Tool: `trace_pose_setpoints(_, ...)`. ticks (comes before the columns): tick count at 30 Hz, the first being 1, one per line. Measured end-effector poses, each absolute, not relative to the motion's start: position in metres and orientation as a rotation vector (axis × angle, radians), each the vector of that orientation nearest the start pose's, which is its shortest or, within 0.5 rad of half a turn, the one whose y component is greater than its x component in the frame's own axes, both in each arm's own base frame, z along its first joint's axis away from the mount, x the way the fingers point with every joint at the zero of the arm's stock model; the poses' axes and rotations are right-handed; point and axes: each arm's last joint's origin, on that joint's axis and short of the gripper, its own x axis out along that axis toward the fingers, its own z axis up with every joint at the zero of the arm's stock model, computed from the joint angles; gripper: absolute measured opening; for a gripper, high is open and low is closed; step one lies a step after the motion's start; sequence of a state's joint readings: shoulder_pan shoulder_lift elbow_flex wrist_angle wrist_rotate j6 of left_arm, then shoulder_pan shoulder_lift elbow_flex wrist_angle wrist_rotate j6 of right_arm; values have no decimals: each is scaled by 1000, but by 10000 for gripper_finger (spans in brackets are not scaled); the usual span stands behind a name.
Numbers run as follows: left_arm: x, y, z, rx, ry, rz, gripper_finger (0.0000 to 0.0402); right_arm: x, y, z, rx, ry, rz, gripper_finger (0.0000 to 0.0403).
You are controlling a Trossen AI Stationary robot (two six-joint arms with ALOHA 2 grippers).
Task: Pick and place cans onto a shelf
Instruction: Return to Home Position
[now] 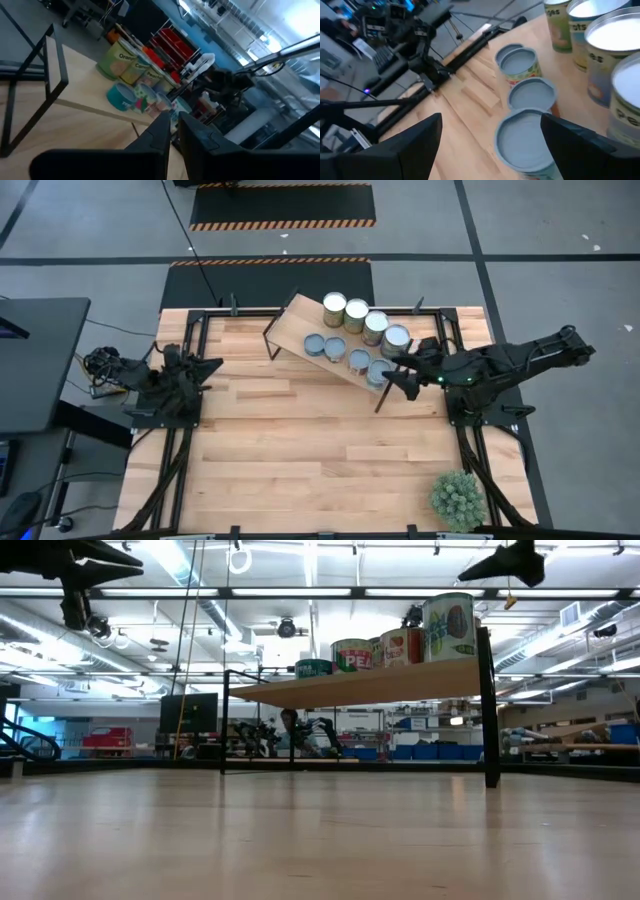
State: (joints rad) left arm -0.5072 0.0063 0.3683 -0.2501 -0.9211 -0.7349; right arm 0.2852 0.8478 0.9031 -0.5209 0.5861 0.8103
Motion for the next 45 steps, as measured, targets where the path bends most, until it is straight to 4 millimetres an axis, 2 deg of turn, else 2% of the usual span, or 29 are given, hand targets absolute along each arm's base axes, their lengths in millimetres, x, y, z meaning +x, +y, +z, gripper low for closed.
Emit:
trace_pose_setpoints(5, 54, -4, 255, -696, -196, 377, 43, 151, 26, 322, 590, 216, -421, 345)
trace_pose_setpoints(12, 53, -2, 256, -745, -228, 421, 43, 136, 20, 303, 607, 135, -405, 345)
trace_pose_setpoints(22, 54, -4, 256, -563, -177, 406, 43, 123, 14, 277, 660, 16, -372, 345)
trace_pose_setpoints(28, 54, -3, 251, -514, -133, 428, 43, 117, 10, 263, 694, -44, -373, 345)
trace_pose_setpoints(41, 49, 1, 221, -671, -17, 579, 43, 102, 3, 225, 810, -143, -377, 345)
trace_pose_setpoints(45, 48, 2, 218, -702, -14, 596, 43, 97, 2, 215, 837, -179, -361, 345)
